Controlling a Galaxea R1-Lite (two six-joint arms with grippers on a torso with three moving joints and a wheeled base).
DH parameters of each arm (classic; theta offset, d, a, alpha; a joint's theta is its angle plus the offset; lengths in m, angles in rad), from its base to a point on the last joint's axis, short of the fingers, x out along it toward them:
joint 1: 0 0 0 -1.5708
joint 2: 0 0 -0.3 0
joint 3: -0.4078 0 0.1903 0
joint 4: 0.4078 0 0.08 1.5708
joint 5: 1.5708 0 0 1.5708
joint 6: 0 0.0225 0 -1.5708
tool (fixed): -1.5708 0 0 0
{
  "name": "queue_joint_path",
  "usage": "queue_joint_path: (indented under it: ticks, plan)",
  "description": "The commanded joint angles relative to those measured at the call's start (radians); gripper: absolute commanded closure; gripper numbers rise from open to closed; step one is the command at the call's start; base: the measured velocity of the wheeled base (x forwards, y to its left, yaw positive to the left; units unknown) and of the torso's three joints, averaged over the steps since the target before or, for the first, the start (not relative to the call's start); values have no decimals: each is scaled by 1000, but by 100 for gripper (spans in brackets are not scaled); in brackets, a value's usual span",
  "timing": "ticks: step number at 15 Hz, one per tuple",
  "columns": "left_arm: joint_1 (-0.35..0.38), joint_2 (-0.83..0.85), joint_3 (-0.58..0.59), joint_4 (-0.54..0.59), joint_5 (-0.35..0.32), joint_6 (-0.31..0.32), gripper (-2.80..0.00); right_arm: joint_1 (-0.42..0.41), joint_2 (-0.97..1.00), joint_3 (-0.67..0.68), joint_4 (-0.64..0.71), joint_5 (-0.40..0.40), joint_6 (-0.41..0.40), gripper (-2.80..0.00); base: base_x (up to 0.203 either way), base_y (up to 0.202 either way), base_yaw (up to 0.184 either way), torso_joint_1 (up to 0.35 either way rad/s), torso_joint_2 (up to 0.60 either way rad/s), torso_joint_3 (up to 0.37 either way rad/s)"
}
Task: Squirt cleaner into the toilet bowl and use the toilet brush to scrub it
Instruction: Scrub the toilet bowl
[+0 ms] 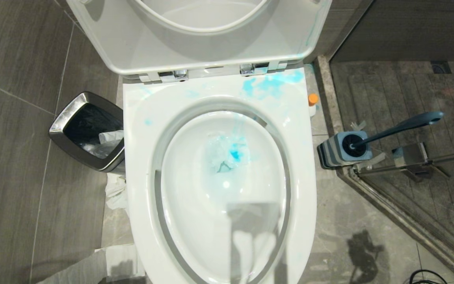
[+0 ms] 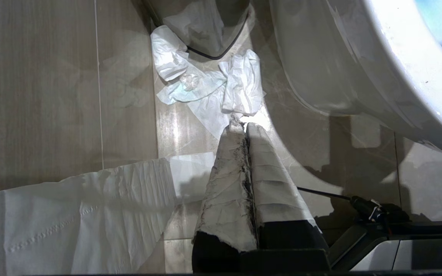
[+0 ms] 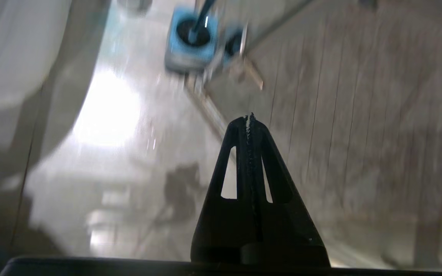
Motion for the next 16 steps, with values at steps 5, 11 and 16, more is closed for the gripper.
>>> queue_joint_path:
  ticks: [5,11,16]
  plan:
    - [0,2,0,-1,0,0,0,-12,147,-114,284,-2,15,0,0,0,0,0,0,0]
    - [0,2,0,1,0,0,0,-27,342,-75,140,-6,133,0,0,0,0,0,0,0]
    - [0,2,0,-1,0,0,0,-21,516,9,-119,-3,164,-280,0,0,0,0,0,0]
